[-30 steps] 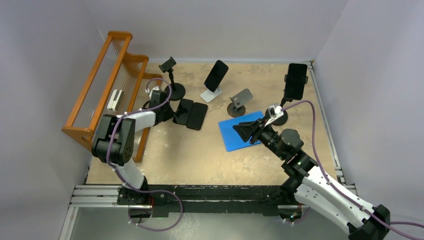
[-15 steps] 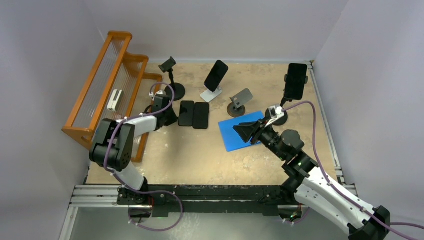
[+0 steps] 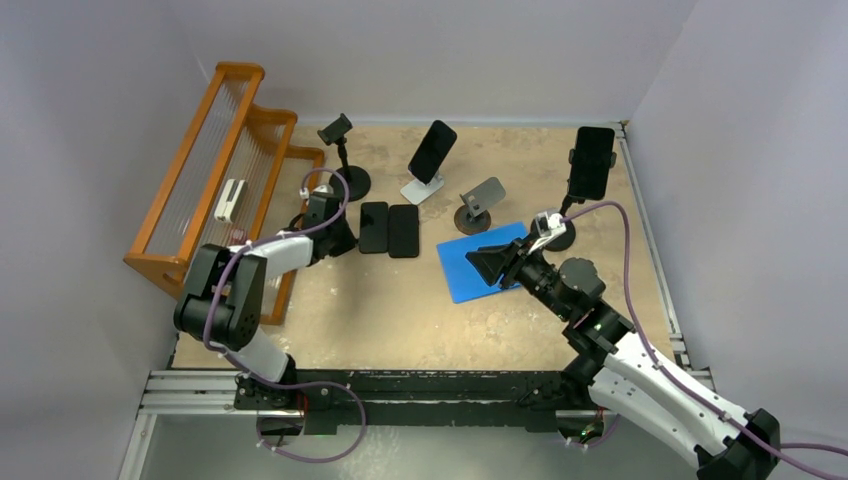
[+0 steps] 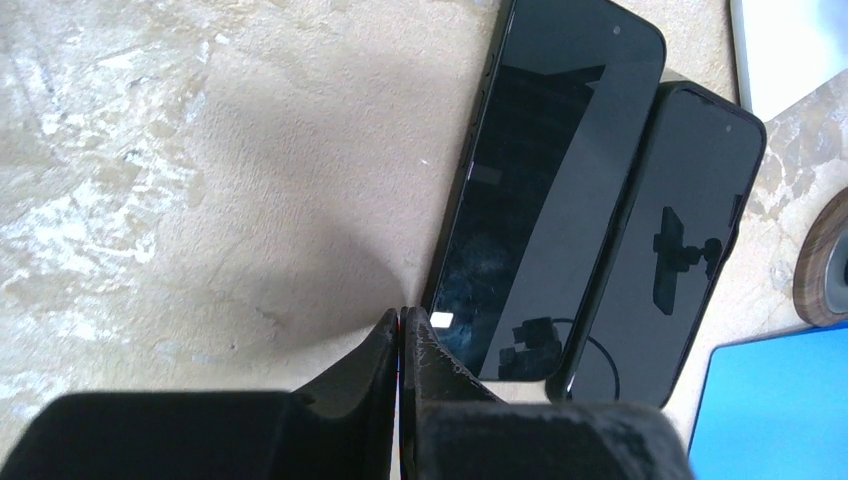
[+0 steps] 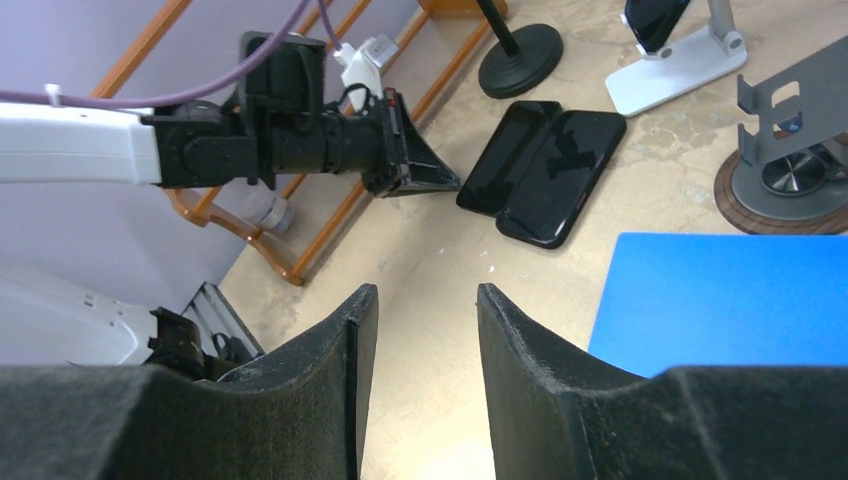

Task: Remove the phone from the phone stand
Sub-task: Adjust the phone at the center of the board, then remove the phone from the phone stand.

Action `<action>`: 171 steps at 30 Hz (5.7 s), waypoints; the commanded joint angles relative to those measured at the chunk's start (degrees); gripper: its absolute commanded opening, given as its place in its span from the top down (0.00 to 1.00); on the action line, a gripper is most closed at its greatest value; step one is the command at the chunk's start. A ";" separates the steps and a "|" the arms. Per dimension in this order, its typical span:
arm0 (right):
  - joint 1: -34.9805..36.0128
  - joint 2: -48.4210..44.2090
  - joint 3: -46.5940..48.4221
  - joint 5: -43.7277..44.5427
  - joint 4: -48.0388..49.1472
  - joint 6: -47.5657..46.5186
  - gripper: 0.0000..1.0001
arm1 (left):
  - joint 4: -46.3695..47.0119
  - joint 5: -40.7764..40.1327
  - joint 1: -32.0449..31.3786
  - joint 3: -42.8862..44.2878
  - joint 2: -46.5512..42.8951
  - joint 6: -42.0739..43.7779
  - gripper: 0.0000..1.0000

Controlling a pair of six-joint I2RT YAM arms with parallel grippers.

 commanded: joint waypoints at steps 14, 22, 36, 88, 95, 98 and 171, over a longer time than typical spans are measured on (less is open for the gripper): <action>0.22 2.26 14.08 11.61 -7.21 -4.71 0.51 | -7.20 5.60 -0.33 6.56 -26.94 14.57 0.73; 0.18 9.54 21.89 22.74 -13.41 0.49 0.26 | 5.40 20.80 -0.42 4.54 -30.37 17.11 0.39; 0.20 20.39 21.96 18.79 10.20 -0.73 0.25 | 16.44 32.11 -5.33 -6.36 -47.06 18.02 0.15; -13.05 76.52 61.78 16.11 9.56 -1.65 0.33 | 1.48 16.98 -15.44 -1.23 -51.51 30.88 0.28; -13.18 78.45 63.44 16.24 9.23 -1.30 0.33 | 1.48 17.17 -15.59 -1.23 -51.48 30.88 0.29; -13.18 79.34 64.67 16.19 8.73 -1.30 0.34 | 1.48 17.32 -15.63 -1.23 -51.40 30.88 0.29; -14.41 77.03 60.37 9.51 14.67 -2.02 0.95 | 1.40 17.82 -16.06 -1.14 -50.65 30.79 0.29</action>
